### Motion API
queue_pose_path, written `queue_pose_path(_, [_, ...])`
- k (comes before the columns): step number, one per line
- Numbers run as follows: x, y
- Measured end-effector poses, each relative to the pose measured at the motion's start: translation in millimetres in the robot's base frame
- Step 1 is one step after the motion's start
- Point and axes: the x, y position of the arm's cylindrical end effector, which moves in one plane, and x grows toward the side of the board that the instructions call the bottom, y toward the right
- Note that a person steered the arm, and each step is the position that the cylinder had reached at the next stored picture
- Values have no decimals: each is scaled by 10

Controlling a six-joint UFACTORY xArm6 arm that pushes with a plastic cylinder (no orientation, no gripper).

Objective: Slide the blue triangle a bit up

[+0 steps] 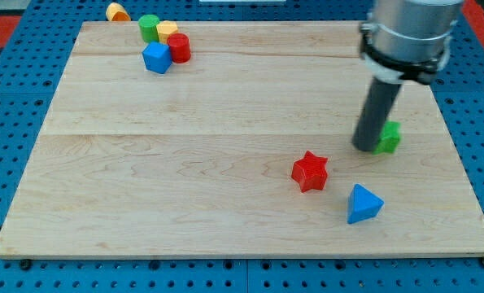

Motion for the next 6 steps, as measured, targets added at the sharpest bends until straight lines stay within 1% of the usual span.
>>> queue_pose_path(1, [-24, 451])
queue_pose_path(2, [463, 861])
queue_pose_path(3, [1229, 927])
queue_pose_path(4, [1363, 321])
queue_pose_path(5, [1222, -517])
queue_pose_path(6, [1065, -844])
